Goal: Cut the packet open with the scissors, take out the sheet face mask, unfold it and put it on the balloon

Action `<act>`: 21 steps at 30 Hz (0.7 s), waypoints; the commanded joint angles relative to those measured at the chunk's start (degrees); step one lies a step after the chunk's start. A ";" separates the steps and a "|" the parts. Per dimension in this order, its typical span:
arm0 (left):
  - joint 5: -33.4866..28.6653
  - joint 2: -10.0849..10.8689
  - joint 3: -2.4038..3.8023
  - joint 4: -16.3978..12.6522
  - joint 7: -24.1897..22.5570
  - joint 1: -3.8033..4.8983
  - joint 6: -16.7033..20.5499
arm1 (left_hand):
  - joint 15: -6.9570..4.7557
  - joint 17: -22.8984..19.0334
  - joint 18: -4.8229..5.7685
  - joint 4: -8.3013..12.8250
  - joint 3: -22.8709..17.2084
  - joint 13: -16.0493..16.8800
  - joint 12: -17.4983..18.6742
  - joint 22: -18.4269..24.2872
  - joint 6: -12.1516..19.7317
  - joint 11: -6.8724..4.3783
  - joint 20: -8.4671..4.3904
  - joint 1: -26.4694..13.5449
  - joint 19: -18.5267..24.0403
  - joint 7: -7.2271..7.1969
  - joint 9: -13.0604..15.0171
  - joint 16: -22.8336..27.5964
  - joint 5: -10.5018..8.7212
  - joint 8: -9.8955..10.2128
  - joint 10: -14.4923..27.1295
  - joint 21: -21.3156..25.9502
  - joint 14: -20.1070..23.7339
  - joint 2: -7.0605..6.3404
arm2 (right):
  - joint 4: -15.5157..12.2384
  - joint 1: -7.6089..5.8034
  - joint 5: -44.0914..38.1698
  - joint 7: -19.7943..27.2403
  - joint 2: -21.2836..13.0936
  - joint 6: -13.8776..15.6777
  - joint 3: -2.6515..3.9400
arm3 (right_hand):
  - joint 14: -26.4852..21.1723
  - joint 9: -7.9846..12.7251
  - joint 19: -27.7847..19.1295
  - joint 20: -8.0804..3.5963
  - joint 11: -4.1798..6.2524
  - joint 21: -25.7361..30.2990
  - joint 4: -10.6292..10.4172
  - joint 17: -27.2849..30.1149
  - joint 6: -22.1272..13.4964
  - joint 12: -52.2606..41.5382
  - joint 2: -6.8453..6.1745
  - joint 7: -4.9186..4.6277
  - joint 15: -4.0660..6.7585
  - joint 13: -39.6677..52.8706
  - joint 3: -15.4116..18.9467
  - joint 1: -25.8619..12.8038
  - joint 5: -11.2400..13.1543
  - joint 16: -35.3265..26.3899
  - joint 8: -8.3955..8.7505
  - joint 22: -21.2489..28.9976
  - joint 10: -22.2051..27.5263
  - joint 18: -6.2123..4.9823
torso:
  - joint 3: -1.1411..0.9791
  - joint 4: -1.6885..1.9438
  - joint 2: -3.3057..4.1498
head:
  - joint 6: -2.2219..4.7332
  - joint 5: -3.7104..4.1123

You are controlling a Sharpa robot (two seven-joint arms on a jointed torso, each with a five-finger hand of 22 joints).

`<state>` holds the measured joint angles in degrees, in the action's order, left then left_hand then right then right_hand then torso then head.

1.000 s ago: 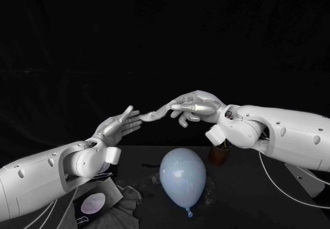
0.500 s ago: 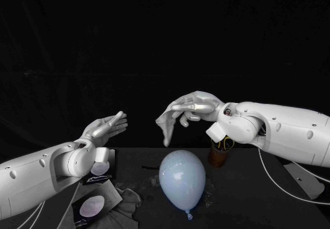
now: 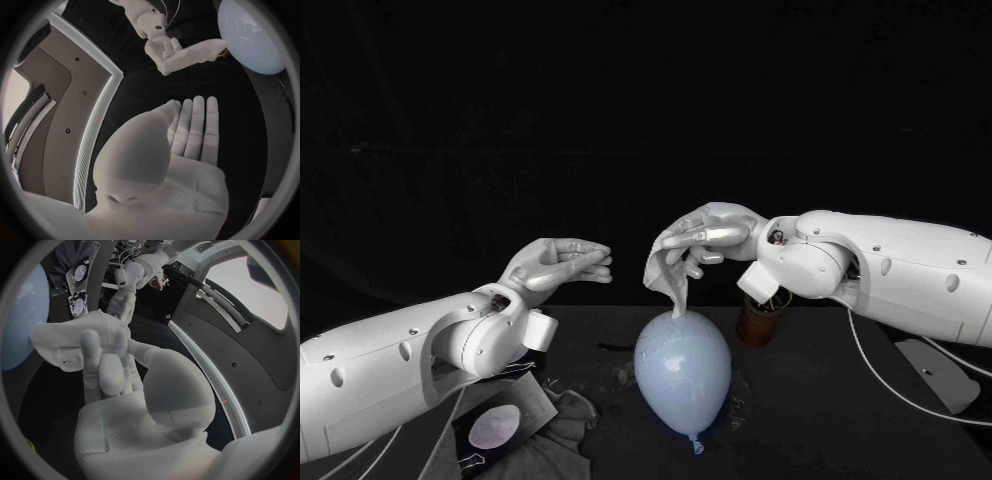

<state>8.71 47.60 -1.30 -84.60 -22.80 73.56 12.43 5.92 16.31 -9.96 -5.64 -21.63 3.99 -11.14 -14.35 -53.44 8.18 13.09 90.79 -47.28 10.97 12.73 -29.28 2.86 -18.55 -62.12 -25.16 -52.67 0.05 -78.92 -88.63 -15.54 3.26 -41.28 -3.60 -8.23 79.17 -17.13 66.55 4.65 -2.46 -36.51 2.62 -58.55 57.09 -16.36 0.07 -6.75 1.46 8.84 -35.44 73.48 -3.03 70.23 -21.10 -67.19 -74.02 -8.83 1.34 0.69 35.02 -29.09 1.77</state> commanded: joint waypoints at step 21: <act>26.39 -0.01 0.70 -6.05 3.11 1.22 6.12 | -2.84 17.01 -0.63 2.21 -3.57 1.12 0.46 -15.10 1.07 -1.56 -2.58 -11.74 0.83 -0.94 0.43 -29.51 -0.07 -1.22 -2.66 -23.59 -6.62 -8.20 | -6.65 2.84 -7.76 0.60 -1.02 9.31 -0.39 | 0.50 -6.37 1.17 -0.09 0.20 -1.51 1.56 0.24 0.26 -0.46 0.02 0.24 0.20 0.49 -2.32 -0.86 -0.02 -0.01 -1.91 -0.68 -0.73 -0.54 | -0.08 -0.01 -0.02 | -2.39 -0.97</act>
<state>29.25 47.65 -0.69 -90.27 -21.78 74.66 16.35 3.16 32.89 -10.20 -3.41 -25.43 5.00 -10.49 -29.24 -52.19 6.64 10.61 79.00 -46.03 10.13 13.22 -57.93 2.86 -19.72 -64.62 -48.31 -58.91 -7.72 -85.21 -85.87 -21.61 1.42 -42.22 3.24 -8.65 79.46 -17.13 67.35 4.61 -2.15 -37.83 3.64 -58.27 56.88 -16.58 -0.52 -6.57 1.53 9.28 -36.80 72.44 -2.98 70.23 -22.18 -67.82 -74.33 -8.88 1.24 0.62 35.02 -31.27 0.84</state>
